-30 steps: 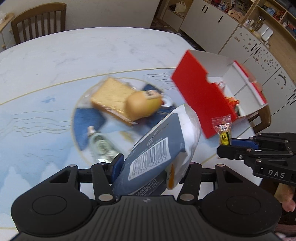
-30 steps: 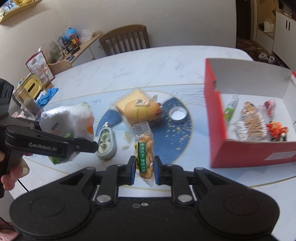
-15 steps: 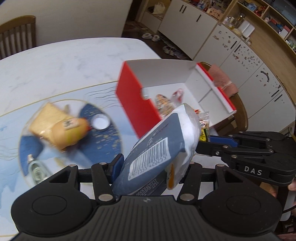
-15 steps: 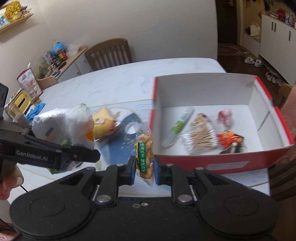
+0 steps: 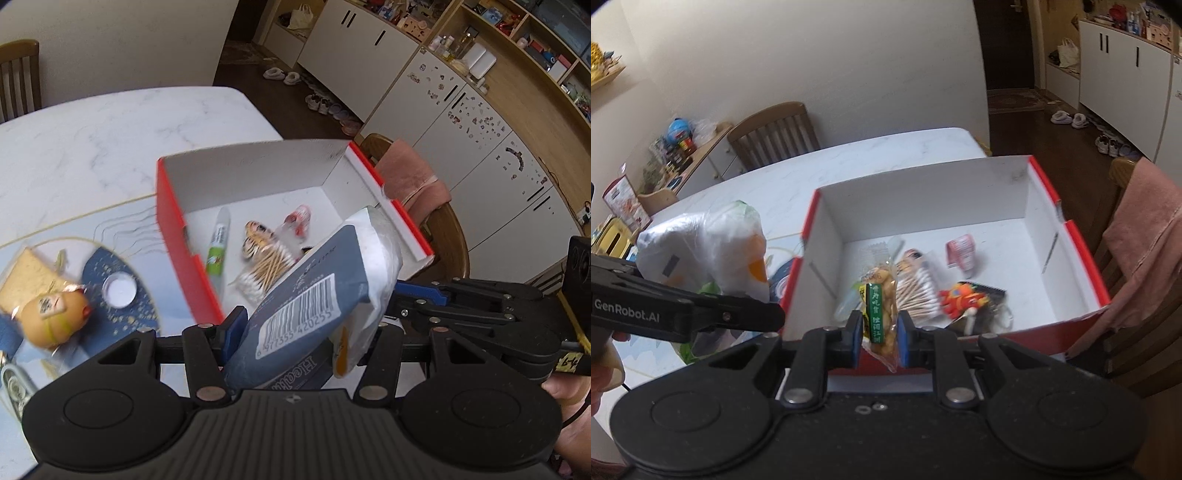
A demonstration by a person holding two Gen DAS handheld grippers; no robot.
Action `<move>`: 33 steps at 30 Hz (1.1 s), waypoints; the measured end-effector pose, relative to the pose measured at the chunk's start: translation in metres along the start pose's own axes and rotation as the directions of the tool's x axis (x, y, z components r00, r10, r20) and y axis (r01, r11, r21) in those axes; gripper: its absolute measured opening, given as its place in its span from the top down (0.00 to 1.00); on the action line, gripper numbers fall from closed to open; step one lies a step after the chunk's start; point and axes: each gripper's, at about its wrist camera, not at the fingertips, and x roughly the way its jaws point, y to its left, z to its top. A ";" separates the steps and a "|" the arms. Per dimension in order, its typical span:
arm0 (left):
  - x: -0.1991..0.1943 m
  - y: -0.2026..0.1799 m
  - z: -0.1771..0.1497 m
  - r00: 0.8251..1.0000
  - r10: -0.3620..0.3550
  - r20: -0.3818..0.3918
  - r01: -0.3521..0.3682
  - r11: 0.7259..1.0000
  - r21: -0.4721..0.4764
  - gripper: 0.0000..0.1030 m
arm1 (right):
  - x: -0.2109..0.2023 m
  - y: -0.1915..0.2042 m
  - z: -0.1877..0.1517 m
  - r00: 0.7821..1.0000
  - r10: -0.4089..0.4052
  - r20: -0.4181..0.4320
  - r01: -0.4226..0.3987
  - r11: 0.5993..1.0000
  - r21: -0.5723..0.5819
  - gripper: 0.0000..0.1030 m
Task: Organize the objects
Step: 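Lift the wipes pack and snack packet and carry them over the shoebox, then open the left tool to drop the wipes pack while the right tool releases the snack packet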
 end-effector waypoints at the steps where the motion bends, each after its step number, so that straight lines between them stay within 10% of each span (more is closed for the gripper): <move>1: 0.002 -0.003 0.004 1.000 0.004 0.004 -0.004 1.000 0.004 0.49 | 0.000 -0.004 0.002 1.000 0.000 0.005 0.000 1.000 0.002 0.82; 19: 0.076 -0.035 0.059 0.994 0.108 -0.017 -0.107 0.994 0.037 0.49 | 0.035 -0.070 0.026 0.995 -0.101 -0.016 0.102 0.994 0.026 0.82; 33: 0.138 -0.031 0.078 0.945 0.326 -0.030 -0.315 0.929 0.194 0.49 | 0.084 -0.078 0.030 0.986 -0.133 -0.097 0.132 0.991 -0.018 0.82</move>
